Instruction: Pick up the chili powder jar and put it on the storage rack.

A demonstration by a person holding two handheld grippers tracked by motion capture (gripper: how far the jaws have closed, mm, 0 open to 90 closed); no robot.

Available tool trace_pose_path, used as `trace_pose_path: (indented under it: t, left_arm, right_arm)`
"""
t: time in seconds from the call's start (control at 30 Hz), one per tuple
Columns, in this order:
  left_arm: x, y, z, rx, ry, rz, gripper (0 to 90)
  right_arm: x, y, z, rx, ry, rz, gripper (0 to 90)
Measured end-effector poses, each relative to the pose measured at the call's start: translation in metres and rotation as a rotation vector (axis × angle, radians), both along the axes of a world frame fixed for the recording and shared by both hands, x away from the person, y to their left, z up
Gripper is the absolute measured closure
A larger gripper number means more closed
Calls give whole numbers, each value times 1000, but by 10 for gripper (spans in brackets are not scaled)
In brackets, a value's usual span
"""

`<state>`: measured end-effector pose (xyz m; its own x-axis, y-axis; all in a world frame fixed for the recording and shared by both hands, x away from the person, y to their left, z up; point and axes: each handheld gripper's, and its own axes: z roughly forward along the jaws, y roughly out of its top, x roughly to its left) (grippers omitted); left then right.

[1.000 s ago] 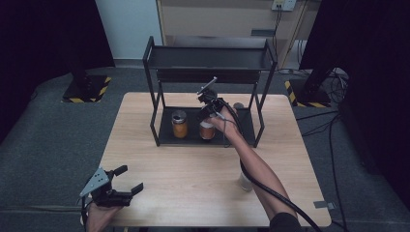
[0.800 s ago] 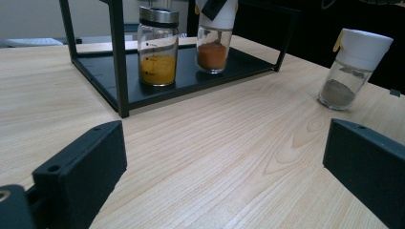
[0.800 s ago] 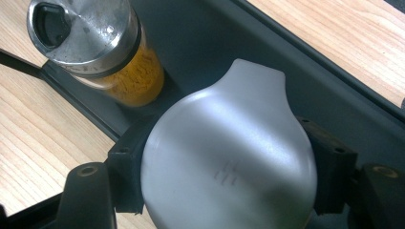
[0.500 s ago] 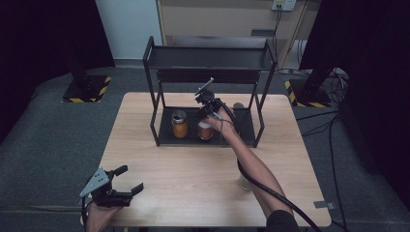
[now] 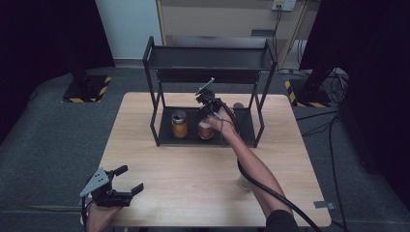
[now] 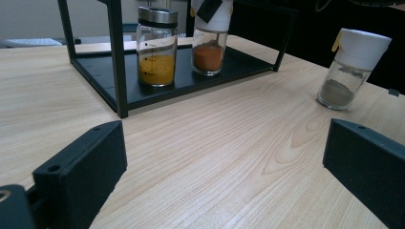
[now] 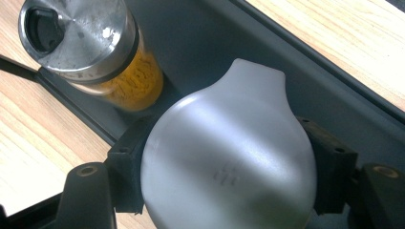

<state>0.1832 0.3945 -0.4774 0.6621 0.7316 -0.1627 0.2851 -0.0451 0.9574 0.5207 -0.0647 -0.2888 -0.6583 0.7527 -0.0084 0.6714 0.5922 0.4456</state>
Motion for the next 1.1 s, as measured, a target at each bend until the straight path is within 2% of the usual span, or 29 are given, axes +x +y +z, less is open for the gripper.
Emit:
trace_pose_path:
  t: [0.2, 0.3, 0.37, 0.5, 0.63, 0.73, 0.93, 0.97, 1.1]
  left_arm:
    - [0, 0, 0, 0, 0, -2, 5]
    - [0, 0, 0, 0, 1, -1, 5]
    - [0, 0, 0, 1, 1, -2, 5]
    - [1, -1, 0, 4, 3, -3, 5]
    - [1, -1, 1, 3, 3, -3, 5]
    - [1, -1, 1, 4, 3, -3, 5]
    - [1, -1, 1, 6, 3, -5, 5]
    - [0, -1, 1, 6, 2, -5, 5]
    - [0, -1, 1, 7, 1, -6, 5]
  right_arm:
    - [-2, -1, -1, 5, -1, -8, 307]
    - [-2, 0, 0, -3, 0, 5, 299]
    - [-4, -2, -1, 4, -12, 20, 270]
    - [-7, -2, 1, 6, -14, 14, 204]
    - [-12, -1, 3, 0, -40, 8, 159]
    - [-15, -4, 4, 14, -50, 6, 144]
    - [-23, -5, 9, 10, -90, 16, 122]
    - [-24, -6, 11, 22, -86, 9, 121]
    - [-29, -7, 16, 18, -103, 22, 115]
